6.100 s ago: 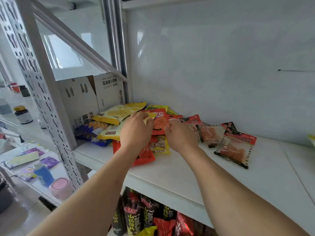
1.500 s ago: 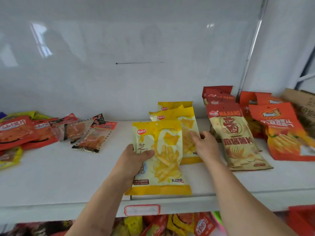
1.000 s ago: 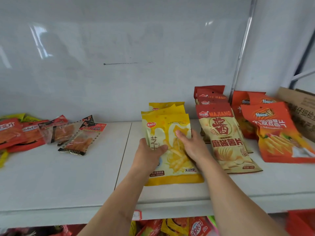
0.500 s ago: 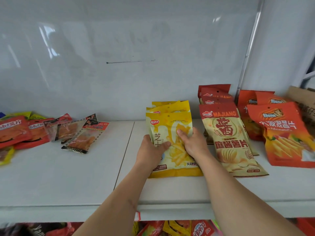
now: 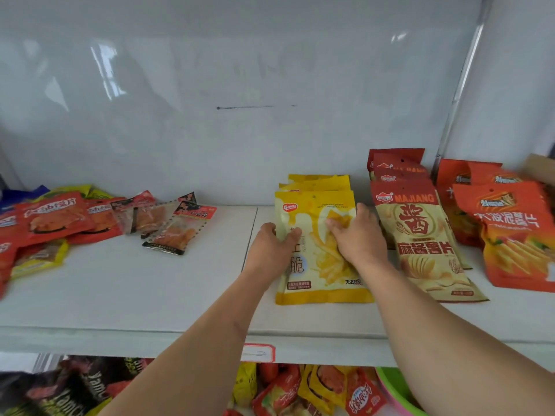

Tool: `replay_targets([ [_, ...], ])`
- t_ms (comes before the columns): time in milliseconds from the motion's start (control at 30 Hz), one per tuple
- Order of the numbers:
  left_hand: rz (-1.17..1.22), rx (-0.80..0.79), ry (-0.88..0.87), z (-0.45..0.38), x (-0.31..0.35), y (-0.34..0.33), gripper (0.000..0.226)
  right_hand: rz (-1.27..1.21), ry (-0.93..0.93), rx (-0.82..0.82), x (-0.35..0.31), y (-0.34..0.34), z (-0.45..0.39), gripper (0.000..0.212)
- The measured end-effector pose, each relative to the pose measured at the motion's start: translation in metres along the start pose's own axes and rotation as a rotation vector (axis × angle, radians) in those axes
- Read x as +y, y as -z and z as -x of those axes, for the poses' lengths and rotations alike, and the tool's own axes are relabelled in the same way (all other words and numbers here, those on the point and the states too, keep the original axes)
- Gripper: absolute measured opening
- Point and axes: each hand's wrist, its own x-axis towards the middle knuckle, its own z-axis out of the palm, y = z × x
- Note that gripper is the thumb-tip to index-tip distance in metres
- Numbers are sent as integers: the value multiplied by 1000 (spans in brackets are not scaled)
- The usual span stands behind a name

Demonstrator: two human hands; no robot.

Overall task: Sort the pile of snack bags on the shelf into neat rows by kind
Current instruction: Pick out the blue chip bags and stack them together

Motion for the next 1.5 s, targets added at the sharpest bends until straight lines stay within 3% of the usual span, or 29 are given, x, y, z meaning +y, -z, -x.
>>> replay_targets([
  [133,-203,50,-43,2,-11,23,67,143,59,122,-12,-5,14,73],
  [333,-574,146,-186,6,-37,80,43,349,343,307,-53,-28,41,53],
  [533,-894,204,-334,10,-72,145,37,366,585,201,-117,-65,78,26],
  [667,-1024,235,-369,12,-98,198,38,393,652,55,-162,-94,106,27],
  [933,-1149,282,-321,23,-138,302,33,355,721,-85,-253,-159,149,33],
  [1500,-936,517,-82,-27,-193,463,32,95,759,-236,-414,-275,164,30],
])
